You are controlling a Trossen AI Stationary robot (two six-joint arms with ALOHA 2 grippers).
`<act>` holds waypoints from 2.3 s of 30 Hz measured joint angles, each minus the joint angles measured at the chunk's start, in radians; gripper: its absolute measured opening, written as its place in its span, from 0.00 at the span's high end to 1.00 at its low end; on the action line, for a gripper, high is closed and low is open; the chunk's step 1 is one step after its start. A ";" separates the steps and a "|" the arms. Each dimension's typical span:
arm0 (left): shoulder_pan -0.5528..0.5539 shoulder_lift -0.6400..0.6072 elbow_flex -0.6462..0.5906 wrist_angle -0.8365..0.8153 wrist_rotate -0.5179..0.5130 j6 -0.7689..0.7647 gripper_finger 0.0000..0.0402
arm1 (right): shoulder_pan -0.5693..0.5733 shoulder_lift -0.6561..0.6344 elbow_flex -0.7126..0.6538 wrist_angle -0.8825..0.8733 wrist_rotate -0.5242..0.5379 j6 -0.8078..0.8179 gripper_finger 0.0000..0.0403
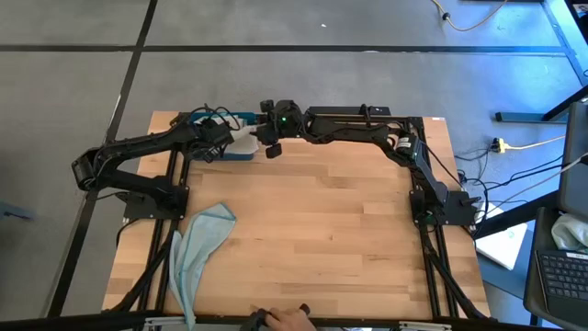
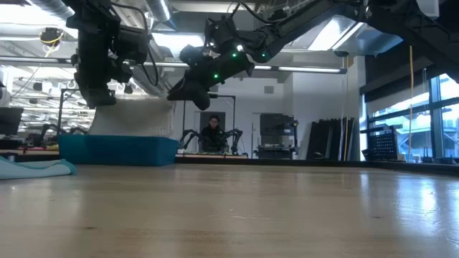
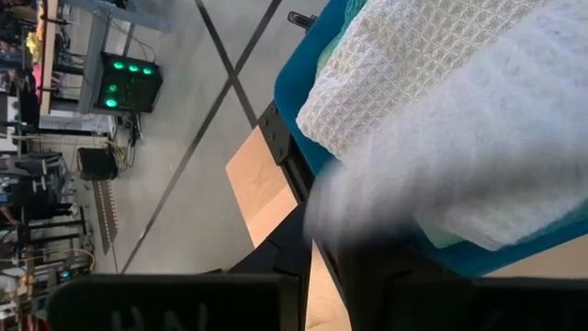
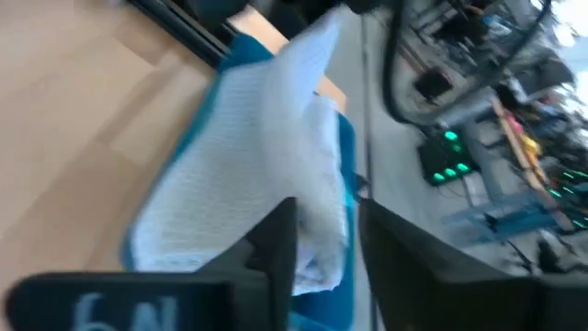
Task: Fold microfiber towels
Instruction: Put the gray towel into the blue bin
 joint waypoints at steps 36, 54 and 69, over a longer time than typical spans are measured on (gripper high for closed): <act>-0.262 -0.176 -0.223 0.875 0.607 0.576 0.89 | 0.005 -0.300 0.002 -0.789 -0.102 0.358 0.52; -0.111 0.285 -0.147 1.088 0.471 0.659 0.89 | 0.001 -0.303 -0.016 -0.972 -0.134 0.364 0.52; -0.081 0.104 -0.126 0.743 0.449 0.611 0.89 | -0.021 -0.303 -0.015 -0.978 -0.136 0.364 0.52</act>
